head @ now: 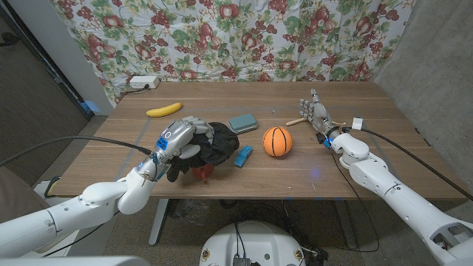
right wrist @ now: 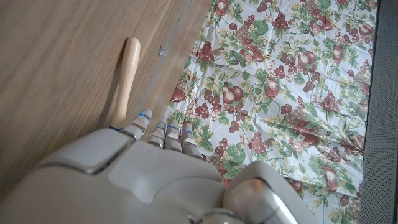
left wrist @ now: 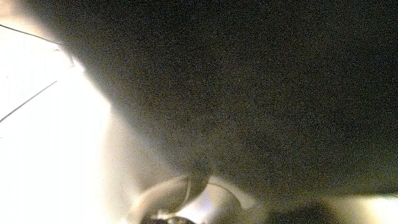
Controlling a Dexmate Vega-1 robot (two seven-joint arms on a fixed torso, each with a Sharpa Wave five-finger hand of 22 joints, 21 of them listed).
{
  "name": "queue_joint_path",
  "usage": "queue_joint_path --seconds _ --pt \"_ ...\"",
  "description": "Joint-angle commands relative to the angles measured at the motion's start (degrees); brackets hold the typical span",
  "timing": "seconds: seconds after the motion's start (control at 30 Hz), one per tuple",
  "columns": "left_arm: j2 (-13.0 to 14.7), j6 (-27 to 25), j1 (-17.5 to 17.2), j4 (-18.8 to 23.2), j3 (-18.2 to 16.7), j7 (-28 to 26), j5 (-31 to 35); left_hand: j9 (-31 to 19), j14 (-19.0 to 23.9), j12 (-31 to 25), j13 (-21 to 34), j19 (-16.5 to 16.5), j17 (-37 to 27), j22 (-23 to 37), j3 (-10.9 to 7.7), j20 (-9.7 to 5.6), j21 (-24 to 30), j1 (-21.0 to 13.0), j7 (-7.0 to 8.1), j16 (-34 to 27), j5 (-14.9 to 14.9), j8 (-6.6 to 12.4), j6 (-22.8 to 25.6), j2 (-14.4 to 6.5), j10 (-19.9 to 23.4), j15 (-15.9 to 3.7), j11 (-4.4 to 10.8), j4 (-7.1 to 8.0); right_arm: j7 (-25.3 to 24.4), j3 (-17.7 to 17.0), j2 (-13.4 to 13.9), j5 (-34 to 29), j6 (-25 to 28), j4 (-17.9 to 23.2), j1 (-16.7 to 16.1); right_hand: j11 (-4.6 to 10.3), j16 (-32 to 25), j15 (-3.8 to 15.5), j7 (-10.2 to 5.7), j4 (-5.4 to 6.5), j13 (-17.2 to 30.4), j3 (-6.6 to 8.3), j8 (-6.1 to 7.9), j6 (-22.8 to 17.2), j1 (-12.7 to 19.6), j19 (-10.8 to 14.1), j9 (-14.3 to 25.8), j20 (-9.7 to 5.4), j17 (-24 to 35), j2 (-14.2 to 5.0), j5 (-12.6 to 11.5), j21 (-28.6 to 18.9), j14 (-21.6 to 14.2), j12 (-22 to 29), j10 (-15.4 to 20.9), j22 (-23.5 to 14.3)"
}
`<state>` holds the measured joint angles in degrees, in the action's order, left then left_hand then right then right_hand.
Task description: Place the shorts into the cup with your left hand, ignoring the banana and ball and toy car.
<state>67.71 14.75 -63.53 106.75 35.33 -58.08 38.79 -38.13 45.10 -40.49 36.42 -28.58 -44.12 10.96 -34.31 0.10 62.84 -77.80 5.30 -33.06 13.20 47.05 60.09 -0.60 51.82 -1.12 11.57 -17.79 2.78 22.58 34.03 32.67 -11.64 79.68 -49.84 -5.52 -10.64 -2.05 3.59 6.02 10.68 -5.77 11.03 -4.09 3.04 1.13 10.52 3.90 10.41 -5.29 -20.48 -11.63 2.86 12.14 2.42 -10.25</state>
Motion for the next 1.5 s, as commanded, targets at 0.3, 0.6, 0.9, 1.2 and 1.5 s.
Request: queue_joint_path --seconds 0.3,0.6,0.9,1.2,1.5 --pt "-0.6 0.8 0.6 -1.1 1.3 0.7 0.4 -0.1 8.9 -0.2 4.9 -3.0 -8.7 17.0 -8.65 -12.81 2.6 0.2 -1.87 -0.6 -0.3 0.51 2.7 -0.4 0.6 -10.82 0.14 7.97 -0.3 -0.4 0.8 0.1 0.0 1.5 -1.1 0.0 -0.1 0.4 0.15 0.24 0.1 0.36 0.0 -0.3 0.1 -0.1 0.2 0.35 0.1 -0.75 0.2 0.2 0.1 0.3 0.1 -0.2" --pt "-1.2 0.7 1.1 -1.8 2.1 1.3 0.9 -0.1 8.9 -0.2 4.9 -2.9 -8.6 16.9 -8.74 -12.75 2.6 0.2 -2.01 -0.6 -0.4 0.49 2.8 -0.4 0.8 -10.88 0.15 8.0 -0.1 -0.3 1.0 0.2 0.2 1.8 -1.1 0.04 -0.1 0.45 0.15 0.24 0.1 0.37 0.01 -0.3 0.1 0.0 0.2 0.3 0.1 -0.75 0.2 0.2 0.1 0.2 -0.1 -0.2" --pt "-1.9 2.1 2.1 -3.2 3.1 2.1 1.4 0.2 8.9 -0.1 4.9 -2.8 -8.6 16.8 -8.78 -12.73 2.7 0.3 -2.24 -0.6 -0.6 0.32 2.9 -0.3 0.9 -10.94 0.15 8.03 -0.2 -0.3 1.2 0.0 0.3 2.1 -1.2 0.08 0.0 0.42 0.13 0.24 0.1 0.41 -0.02 -0.2 0.1 0.0 0.2 0.33 0.1 -0.79 0.2 0.2 0.2 0.1 -0.2 -0.2" --pt "-2.7 2.8 3.1 -4.8 3.9 2.8 1.7 0.6 8.8 -0.1 4.8 -2.8 -8.6 16.7 -8.83 -12.7 2.8 0.4 -2.22 -0.6 -0.8 0.14 3.0 -0.3 1.2 -10.99 0.12 8.04 -0.6 -0.3 1.4 -0.2 0.5 2.8 -1.3 0.09 -0.1 0.43 0.21 0.23 0.1 0.45 -0.02 -0.2 0.2 0.0 0.2 0.32 0.1 -0.82 0.2 0.2 0.2 0.1 -0.3 -0.2" --pt "-2.8 2.9 3.4 -4.8 4.2 3.0 1.9 0.8 8.7 0.0 4.7 -2.7 -8.5 16.5 -8.82 -12.67 2.7 0.3 -2.06 -0.7 -0.9 -0.14 2.8 -0.3 1.2 -11.08 0.11 8.0 -0.7 -0.2 1.6 -0.3 0.8 3.3 -1.7 0.0 -0.1 0.43 0.06 0.22 0.1 0.48 -0.01 -0.3 0.2 0.0 0.2 0.31 0.1 -0.83 0.2 0.2 0.2 0.2 -0.2 -0.2"
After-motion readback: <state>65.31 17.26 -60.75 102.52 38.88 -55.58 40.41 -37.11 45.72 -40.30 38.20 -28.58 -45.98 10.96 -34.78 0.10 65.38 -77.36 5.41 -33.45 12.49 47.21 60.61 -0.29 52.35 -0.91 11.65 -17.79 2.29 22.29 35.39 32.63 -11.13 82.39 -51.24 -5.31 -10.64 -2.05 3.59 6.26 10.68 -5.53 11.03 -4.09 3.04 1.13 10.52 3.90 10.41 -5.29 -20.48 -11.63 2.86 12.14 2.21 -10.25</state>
